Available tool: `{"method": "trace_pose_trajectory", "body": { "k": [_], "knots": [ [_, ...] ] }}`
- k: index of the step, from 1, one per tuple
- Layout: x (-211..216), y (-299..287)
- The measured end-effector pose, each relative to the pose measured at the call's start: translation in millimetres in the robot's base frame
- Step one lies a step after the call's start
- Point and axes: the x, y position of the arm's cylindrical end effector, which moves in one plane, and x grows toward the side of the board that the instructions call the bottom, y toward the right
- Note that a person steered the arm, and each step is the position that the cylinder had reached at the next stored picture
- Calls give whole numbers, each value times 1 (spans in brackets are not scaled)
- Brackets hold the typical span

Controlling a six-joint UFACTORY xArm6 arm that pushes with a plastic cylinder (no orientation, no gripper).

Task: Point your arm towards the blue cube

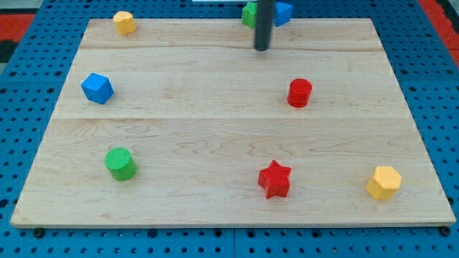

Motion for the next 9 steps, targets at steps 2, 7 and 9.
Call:
{"method": "trace_pose_trajectory", "body": {
  "k": [2, 7, 9],
  "knots": [
    [24, -92],
    [44, -270],
    [51, -335]
  ]
}}
